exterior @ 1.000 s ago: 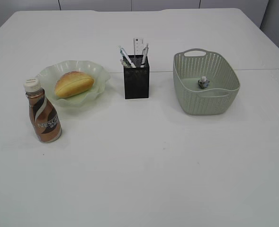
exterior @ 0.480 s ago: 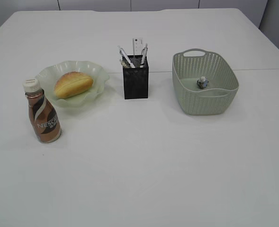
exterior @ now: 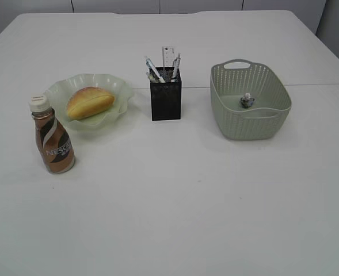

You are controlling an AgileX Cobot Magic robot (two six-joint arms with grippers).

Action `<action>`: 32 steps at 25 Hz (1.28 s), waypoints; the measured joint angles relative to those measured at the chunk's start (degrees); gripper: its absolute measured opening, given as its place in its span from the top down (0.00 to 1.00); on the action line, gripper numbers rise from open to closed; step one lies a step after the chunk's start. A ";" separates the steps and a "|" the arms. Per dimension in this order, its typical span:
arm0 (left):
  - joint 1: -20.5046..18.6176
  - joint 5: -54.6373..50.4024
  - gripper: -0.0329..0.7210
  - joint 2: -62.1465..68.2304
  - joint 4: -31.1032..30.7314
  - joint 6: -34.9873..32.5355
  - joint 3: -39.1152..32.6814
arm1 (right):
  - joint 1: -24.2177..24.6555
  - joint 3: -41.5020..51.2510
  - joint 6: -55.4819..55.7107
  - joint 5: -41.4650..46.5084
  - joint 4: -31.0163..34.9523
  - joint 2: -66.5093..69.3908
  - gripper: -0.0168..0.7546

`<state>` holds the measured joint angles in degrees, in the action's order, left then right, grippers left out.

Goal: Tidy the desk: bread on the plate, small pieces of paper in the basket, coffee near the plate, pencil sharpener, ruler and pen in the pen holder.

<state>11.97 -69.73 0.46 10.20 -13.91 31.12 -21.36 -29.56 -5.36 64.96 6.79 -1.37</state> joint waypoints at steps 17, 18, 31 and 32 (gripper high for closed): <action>0.00 0.41 0.42 0.00 0.13 -0.22 -0.10 | 0.00 1.62 5.77 0.73 -10.32 0.00 0.52; -0.12 0.41 0.42 0.00 0.24 -0.22 -0.10 | 0.12 1.62 5.77 0.73 -10.32 0.00 0.52; -12.54 1.21 0.42 0.00 1.45 -0.22 -0.10 | 26.34 1.62 5.88 0.73 -10.50 0.00 0.52; -12.54 1.21 0.42 0.00 1.45 -0.22 -0.10 | 26.49 1.62 5.88 0.73 -10.50 0.00 0.52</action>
<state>-0.57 -68.52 0.46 11.66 -14.13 31.02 5.13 -27.94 0.52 65.70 -3.71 -1.37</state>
